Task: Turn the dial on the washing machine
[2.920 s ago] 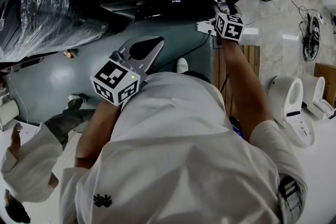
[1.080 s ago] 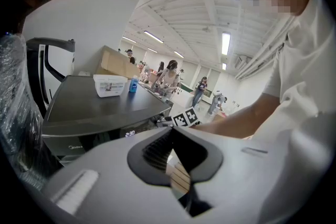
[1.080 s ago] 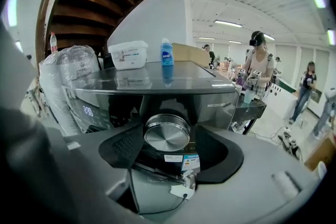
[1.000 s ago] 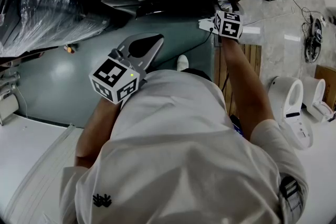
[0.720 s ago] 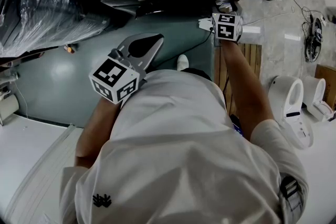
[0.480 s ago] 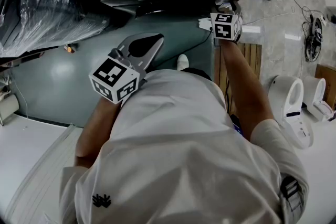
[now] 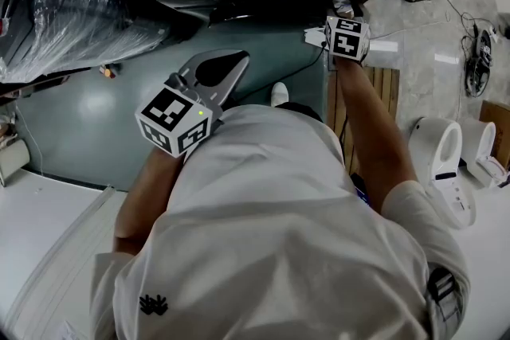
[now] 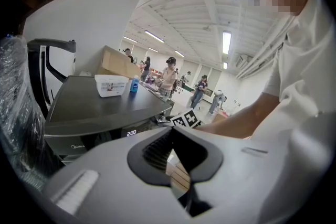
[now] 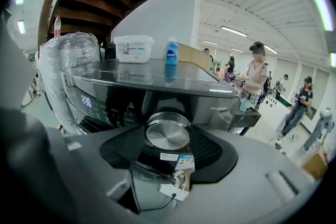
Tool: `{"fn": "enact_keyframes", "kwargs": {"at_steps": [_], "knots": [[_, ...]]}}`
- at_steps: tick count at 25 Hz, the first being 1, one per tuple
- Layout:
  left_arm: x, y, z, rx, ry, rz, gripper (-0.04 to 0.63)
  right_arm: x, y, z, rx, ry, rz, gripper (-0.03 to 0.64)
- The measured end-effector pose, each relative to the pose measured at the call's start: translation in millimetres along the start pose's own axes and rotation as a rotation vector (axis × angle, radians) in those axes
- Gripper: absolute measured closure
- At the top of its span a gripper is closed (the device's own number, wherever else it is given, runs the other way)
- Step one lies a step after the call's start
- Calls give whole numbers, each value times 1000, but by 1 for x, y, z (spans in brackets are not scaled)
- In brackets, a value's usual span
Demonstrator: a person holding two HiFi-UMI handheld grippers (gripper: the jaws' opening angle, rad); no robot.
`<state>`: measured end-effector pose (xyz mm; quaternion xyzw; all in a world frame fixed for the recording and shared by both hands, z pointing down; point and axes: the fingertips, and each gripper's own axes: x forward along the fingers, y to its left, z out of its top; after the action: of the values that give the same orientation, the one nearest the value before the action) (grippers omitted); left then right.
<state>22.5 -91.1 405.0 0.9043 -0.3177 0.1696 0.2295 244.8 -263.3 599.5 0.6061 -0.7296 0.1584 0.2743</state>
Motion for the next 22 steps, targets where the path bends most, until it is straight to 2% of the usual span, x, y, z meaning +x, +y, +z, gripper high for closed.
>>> {"fn": "enact_keyframes", "kwargs": {"at_steps": [3, 8, 10, 13, 22], "knots": [[0, 0, 0, -2, -1, 2, 540, -1, -2, -1, 105, -7, 24, 348], [0, -1, 0, 2, -4, 2, 540, 0, -6, -5, 363, -31, 78, 350], [0, -2, 0, 3, -3, 3, 540, 0, -6, -6, 417, -32, 92, 350], [0, -5, -1, 5, -4, 4, 540, 0, -7, -6, 422, -28, 100, 350], [-1, -15, -1, 2, -14, 15, 540, -9, -9, -10, 336, -10, 123, 348]]}}
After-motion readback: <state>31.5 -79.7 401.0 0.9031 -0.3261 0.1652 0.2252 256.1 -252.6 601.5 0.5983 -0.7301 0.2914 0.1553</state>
